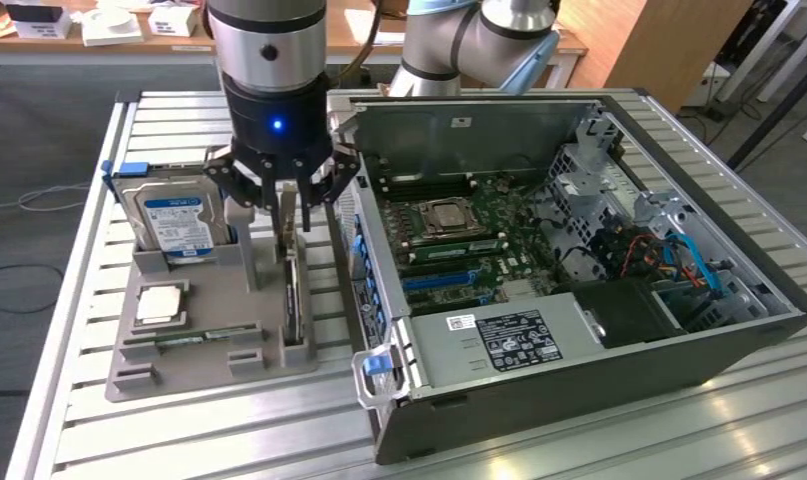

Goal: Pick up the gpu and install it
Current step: 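Pick up the gpu and move the gpu toward the slot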

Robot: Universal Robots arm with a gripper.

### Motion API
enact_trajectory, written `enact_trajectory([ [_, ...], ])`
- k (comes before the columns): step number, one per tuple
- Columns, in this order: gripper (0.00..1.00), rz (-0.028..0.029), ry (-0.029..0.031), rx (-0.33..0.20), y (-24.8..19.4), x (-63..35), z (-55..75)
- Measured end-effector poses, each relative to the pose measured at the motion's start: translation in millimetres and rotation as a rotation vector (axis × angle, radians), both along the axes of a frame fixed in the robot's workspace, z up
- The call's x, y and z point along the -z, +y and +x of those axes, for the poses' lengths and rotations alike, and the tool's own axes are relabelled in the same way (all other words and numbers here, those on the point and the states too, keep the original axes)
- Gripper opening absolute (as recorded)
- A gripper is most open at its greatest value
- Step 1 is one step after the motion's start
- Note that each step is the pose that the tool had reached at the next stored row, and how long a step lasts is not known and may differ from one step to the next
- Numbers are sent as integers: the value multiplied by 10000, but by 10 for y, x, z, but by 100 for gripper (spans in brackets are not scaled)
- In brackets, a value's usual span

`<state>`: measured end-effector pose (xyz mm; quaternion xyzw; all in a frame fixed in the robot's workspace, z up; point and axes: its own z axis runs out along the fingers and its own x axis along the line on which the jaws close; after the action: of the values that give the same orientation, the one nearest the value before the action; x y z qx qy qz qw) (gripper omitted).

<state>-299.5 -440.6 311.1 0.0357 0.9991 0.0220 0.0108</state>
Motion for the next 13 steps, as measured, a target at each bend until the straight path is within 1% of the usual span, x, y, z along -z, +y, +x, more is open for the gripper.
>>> enact_trajectory([
  [5,36,1,-1,0,0,89,0],
  [13,36,0,-1,0,0,196,-1],
])
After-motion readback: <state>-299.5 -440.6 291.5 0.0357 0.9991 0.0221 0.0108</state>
